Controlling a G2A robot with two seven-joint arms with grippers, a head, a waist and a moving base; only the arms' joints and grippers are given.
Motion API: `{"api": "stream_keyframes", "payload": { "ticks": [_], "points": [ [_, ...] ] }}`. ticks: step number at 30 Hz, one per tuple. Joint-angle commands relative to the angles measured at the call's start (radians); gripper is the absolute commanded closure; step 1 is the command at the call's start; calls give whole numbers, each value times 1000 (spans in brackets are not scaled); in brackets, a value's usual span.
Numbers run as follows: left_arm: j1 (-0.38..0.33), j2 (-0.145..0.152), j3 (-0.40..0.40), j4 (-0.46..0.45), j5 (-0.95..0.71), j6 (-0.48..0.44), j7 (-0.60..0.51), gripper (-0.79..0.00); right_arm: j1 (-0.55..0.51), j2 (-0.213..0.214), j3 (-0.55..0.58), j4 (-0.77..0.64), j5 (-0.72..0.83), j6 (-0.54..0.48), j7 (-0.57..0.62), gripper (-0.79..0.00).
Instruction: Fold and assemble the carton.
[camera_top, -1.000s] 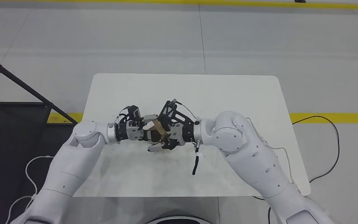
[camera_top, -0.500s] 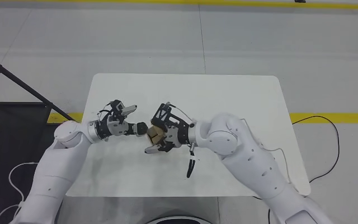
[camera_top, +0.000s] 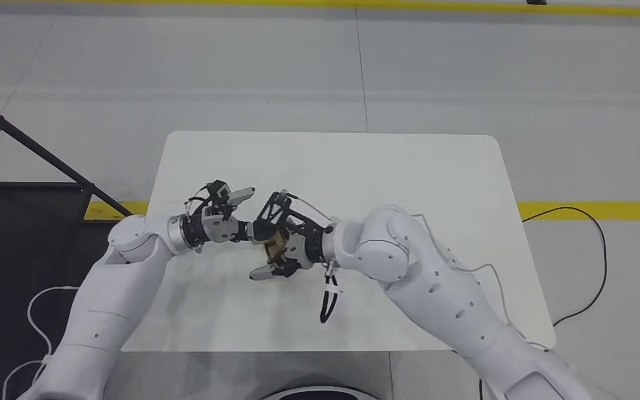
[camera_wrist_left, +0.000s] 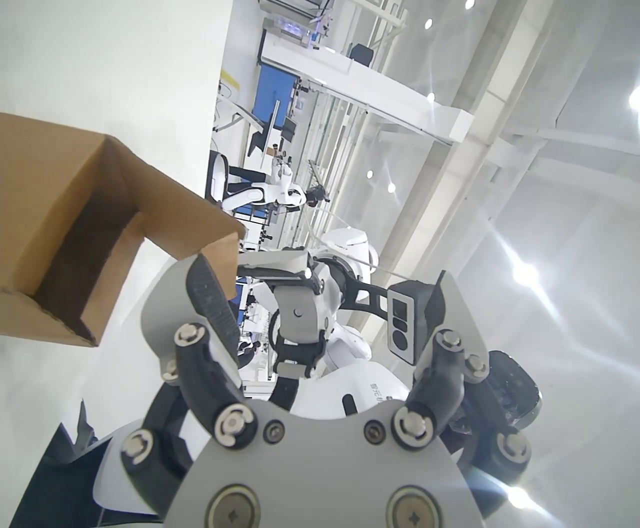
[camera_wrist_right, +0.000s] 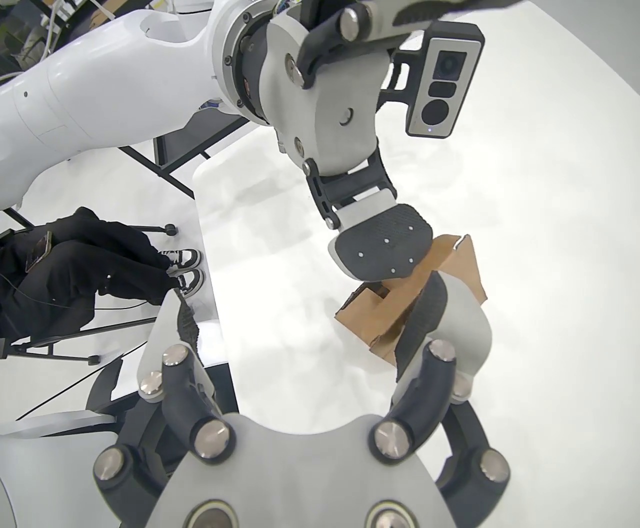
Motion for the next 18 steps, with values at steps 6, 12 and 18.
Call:
{"api": "stream_keyframes", "payload": {
  "ticks": [6,12,18],
  "points": [
    [-18,-5,17,24,6,-6,3,-785,15,-8,-6,30,27,-22,-2,-785],
    [-20,0,3,35,1,-1,-31,-785,19,-11,-4,45,35,-26,-6,-785],
    [-20,4,-9,45,9,7,-47,-785,25,-16,-13,55,40,-25,2,-785]
  ]
}}
